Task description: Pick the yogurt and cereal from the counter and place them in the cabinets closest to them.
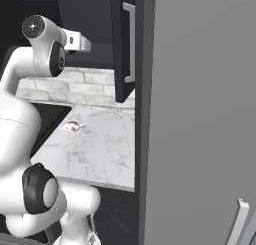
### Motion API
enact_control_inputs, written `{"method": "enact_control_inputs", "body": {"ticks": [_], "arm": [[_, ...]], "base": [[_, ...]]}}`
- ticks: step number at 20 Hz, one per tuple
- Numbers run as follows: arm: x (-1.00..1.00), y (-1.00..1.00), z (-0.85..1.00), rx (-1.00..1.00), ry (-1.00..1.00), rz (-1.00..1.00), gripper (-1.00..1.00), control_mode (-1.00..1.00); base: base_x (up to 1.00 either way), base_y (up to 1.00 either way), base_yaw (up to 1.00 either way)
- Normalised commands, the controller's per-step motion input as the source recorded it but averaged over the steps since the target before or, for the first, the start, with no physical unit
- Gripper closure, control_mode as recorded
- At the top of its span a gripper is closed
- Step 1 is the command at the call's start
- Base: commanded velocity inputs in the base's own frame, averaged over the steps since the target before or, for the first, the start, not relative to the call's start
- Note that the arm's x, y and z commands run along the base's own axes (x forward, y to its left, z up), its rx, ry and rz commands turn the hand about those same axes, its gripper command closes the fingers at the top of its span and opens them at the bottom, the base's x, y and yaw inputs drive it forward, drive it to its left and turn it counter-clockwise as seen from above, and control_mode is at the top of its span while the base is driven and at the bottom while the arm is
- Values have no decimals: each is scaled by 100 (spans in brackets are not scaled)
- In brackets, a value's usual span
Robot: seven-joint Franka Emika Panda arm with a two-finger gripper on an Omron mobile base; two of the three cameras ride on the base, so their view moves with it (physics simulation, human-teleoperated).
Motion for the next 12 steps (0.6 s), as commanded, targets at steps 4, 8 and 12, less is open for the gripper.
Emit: {"method": "enact_control_inputs", "body": {"ticks": [4, 8, 12], "arm": [[46, 0, 0, 0, 4, 0, 100, -100], [50, 0, 0, -1, 5, 0, 100, -100], [52, 0, 0, 0, 6, 0, 100, -100]], "base": [[0, 0, 0], [0, 0, 0], [0, 0, 0]]}}
